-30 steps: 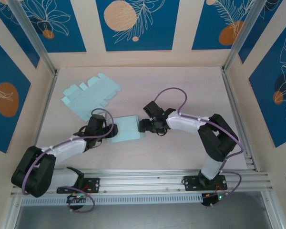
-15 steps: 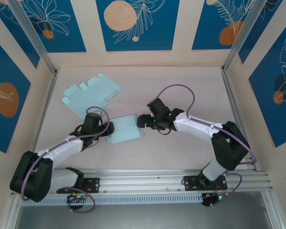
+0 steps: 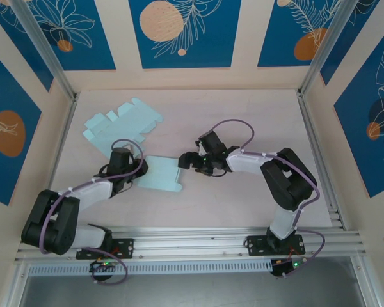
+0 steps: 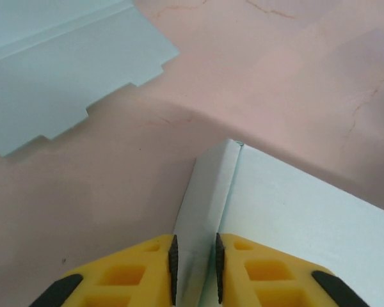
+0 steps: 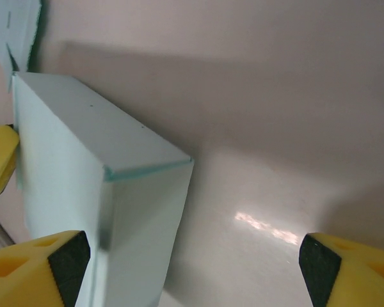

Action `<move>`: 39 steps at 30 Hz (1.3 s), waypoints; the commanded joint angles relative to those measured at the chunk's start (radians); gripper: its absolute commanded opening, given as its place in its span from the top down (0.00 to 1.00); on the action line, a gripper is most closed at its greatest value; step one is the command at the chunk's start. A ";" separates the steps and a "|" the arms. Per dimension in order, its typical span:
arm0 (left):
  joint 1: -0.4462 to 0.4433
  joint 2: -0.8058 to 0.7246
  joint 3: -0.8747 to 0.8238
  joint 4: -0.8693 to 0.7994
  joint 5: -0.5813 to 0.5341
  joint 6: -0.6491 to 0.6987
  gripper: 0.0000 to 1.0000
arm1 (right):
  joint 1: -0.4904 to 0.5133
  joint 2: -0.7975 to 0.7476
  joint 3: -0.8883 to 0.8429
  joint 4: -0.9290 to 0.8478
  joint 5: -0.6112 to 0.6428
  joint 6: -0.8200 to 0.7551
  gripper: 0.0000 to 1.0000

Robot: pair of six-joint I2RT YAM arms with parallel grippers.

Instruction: Fold the paper box

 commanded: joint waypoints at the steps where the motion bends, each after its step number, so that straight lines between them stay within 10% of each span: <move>1: 0.030 0.038 -0.042 -0.063 0.010 -0.022 0.82 | 0.006 0.035 -0.003 0.094 -0.103 0.035 0.14; 16: 0.051 0.082 -0.059 -0.011 0.074 -0.055 0.88 | 0.047 0.133 0.003 0.311 -0.179 0.111 0.15; 25: 0.063 0.028 -0.065 -0.012 0.091 -0.052 0.85 | 0.025 0.150 0.025 0.378 -0.242 0.129 0.43; 39: 0.036 -0.337 -0.051 0.105 0.162 0.184 0.22 | -0.039 -0.069 -0.062 0.167 -0.284 0.218 0.58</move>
